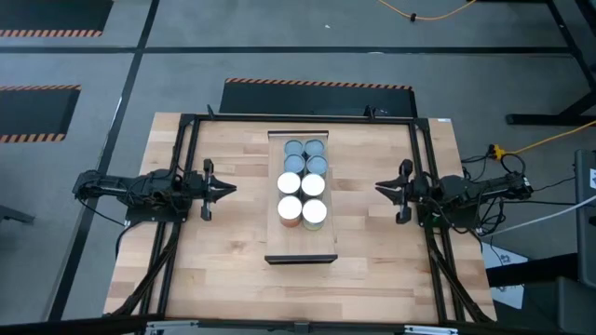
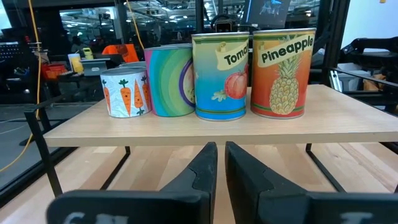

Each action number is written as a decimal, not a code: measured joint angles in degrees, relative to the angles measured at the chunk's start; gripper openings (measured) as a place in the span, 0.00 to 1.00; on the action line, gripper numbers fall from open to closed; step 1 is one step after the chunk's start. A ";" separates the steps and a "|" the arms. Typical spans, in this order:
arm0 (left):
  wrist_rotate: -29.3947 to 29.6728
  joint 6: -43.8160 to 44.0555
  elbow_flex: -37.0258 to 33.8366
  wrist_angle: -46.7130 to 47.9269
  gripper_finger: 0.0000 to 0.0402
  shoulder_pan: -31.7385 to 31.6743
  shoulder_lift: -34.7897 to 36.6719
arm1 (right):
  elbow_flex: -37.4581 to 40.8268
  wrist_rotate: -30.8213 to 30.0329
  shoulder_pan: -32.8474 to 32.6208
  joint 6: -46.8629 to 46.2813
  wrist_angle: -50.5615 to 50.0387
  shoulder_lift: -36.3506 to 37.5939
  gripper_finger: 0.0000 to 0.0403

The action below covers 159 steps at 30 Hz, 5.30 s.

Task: Pick and place cans onto a shelf
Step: Return to Home Position

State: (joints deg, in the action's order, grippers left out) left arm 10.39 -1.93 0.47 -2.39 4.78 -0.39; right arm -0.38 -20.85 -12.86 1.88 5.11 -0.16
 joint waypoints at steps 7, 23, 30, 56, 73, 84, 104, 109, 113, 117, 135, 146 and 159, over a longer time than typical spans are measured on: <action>0.00 0.00 0.00 0.00 0.08 0.00 0.01 | 0.00 -2.09 0.00 2.90 -0.25 0.00 0.15; 0.00 0.00 0.00 0.00 0.02 0.00 0.01 | -0.02 -1.07 0.00 4.37 -0.61 -0.04 0.15; 0.00 0.00 0.00 0.00 0.00 0.00 0.01 | -0.02 4.42 0.00 5.10 -1.15 -0.04 0.15; 0.00 0.00 0.00 0.00 0.05 0.02 0.01 | -0.06 20.46 17.42 6.10 -3.53 -0.09 0.15; 0.00 0.00 0.00 -0.02 0.00 0.00 0.01 | -0.07 22.04 19.02 6.00 -3.77 -0.09 0.15; 0.00 0.00 0.00 -0.01 0.06 0.00 0.00 | -0.07 22.04 19.02 6.09 -3.75 -0.09 0.15; 0.00 0.00 0.00 0.00 0.03 0.00 0.01 | -0.07 22.01 19.02 6.09 -3.73 -0.09 0.15; 0.00 0.00 0.00 0.00 0.01 0.02 0.01 | -0.07 22.00 19.02 6.09 -3.73 -0.09 0.15; 0.00 -0.01 0.00 -0.01 0.00 0.01 0.01 | -0.07 22.00 19.02 6.11 -3.72 -0.09 0.15; 0.00 -0.01 0.00 0.00 0.01 0.00 0.01 | -0.06 22.00 19.02 6.11 -3.71 -0.09 0.15; 0.00 0.00 0.00 -0.01 0.07 0.02 0.01 | -0.07 21.99 19.02 6.10 -3.71 -0.07 0.15; 0.00 -0.01 0.00 -0.01 0.03 0.02 0.01 | -0.07 21.99 19.02 6.09 -3.71 -0.07 0.15; 0.00 0.00 0.00 -0.02 0.01 0.01 0.01 | -0.07 21.97 19.01 6.11 -3.71 -0.07 0.15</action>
State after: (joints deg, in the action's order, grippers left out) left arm 10.39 -1.93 0.47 -2.41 4.78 -0.38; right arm -0.45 1.13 6.15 7.99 1.41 -0.23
